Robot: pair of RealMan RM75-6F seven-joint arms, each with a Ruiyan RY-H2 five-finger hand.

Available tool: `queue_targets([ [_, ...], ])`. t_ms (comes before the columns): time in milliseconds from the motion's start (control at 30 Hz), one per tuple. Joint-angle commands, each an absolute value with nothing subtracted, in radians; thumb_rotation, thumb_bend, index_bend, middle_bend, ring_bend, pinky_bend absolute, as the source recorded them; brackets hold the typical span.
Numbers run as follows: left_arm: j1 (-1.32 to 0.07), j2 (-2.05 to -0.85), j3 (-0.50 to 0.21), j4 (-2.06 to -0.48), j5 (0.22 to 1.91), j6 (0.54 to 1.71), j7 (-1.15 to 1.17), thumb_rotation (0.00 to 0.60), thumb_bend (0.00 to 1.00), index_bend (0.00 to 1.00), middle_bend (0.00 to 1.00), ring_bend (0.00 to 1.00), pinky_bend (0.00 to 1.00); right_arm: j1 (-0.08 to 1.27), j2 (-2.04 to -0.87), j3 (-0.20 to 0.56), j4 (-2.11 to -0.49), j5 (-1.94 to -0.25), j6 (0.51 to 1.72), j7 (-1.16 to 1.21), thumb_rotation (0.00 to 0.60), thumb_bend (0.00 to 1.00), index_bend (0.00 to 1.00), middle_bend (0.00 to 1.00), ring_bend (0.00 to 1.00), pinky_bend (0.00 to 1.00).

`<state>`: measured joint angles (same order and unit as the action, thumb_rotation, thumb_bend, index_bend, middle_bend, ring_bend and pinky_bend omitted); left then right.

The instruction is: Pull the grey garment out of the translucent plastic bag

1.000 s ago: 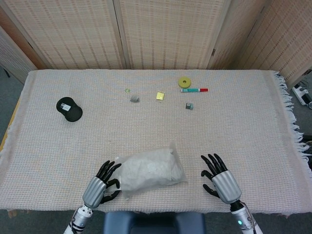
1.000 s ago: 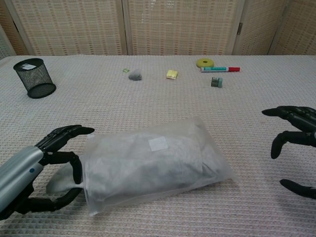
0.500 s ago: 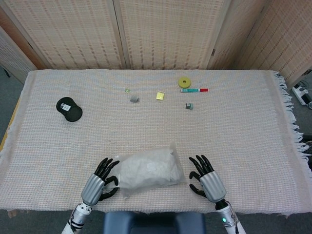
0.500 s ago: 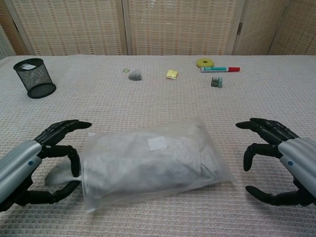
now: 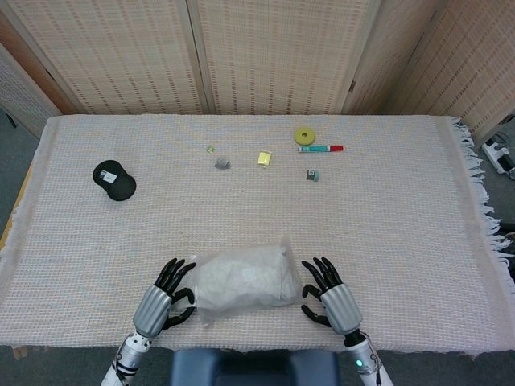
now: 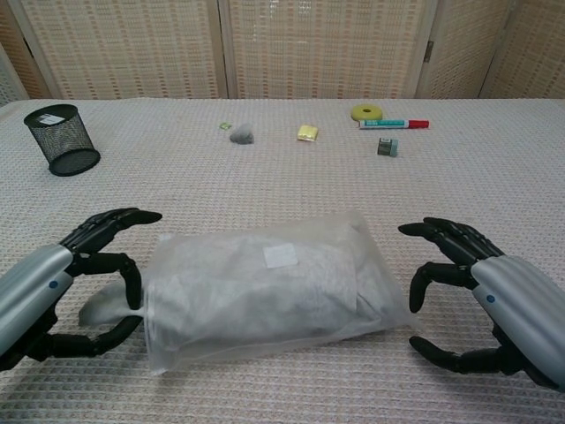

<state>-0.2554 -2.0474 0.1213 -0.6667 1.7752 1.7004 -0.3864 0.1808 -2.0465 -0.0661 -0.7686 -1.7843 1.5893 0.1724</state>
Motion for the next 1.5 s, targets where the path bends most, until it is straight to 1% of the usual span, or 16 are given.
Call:
queue_targets([
  [33, -0.258, -2.047, 0.12, -0.67, 1.775, 1.7, -0.383, 0.6, 0.59, 0.77, 0.15, 0.0, 0.0, 0.19, -2.064, -0.065, -0.751, -1.778, 1.582, 0.174, 0.6, 0.19, 0.54, 0.1, 0.0, 0.0],
  [133, -0.26, -2.044, 0.118, -0.677, 1.774, 1.699, -0.38, 0.6, 0.59, 0.77, 0.15, 0.0, 0.0, 0.198, -2.076, -0.061, -0.735, -1.773, 1.582, 0.184, 0.6, 0.2, 0.55, 0.11, 0.0, 0.0],
  [267, -0.261, -2.041, 0.118, -0.682, 1.774, 1.7, -0.379, 0.6, 0.59, 0.77, 0.15, 0.0, 0.0, 0.207, -2.086, -0.057, -0.717, -1.768, 1.585, 0.185, 0.6, 0.28, 0.56, 0.11, 0.0, 0.0],
  [467, -0.263, -2.037, 0.118, -0.688, 1.774, 1.702, -0.378, 0.6, 0.59, 0.77, 0.15, 0.0, 0.0, 0.217, -2.096, -0.053, -0.701, -1.759, 1.589, 0.182, 0.6, 0.36, 0.58, 0.11, 0.0, 0.0],
  [700, -0.266, -2.03, 0.116, -0.7, 1.773, 1.703, -0.377, 0.6, 0.58, 0.77, 0.15, 0.0, 0.0, 0.223, -2.099, -0.057, -0.688, -1.751, 1.585, 0.179, 0.6, 0.44, 0.6, 0.12, 0.0, 0.0],
  [800, -0.266, -2.027, 0.115, -0.702, 1.774, 1.706, -0.376, 0.6, 0.58, 0.77, 0.15, 0.0, 0.0, 0.226, -2.098, -0.057, -0.688, -1.746, 1.58, 0.175, 0.6, 0.49, 0.63, 0.13, 0.0, 0.0],
  [933, -0.271, -2.019, 0.106, -0.704, 1.77, 1.712, -0.377, 0.6, 0.59, 0.76, 0.15, 0.0, 0.0, 0.227, -2.087, -0.054, -0.696, -1.74, 1.584, 0.166, 0.6, 0.52, 0.65, 0.14, 0.0, 0.0],
  [1133, -0.289, -1.985, 0.075, -0.708, 1.759, 1.728, -0.379, 0.6, 0.58, 0.76, 0.15, 0.0, 0.0, 0.243, -2.02, -0.023, -0.743, -1.726, 1.605, 0.122, 0.6, 0.57, 0.67, 0.15, 0.0, 0.0],
  [1367, -0.316, -1.901, 0.026, -0.71, 1.734, 1.744, -0.364, 0.6, 0.58, 0.76, 0.15, 0.0, 0.0, 0.278, -1.884, 0.06, -0.835, -1.666, 1.582, 0.037, 0.6, 0.57, 0.68, 0.16, 0.0, 0.0],
  [1500, -0.329, -1.853, -0.017, -0.665, 1.694, 1.734, -0.354, 0.599, 0.58, 0.76, 0.15, 0.0, 0.0, 0.289, -1.811, 0.109, -0.882, -1.619, 1.564, 0.011, 0.6, 0.57, 0.68, 0.16, 0.0, 0.0],
])
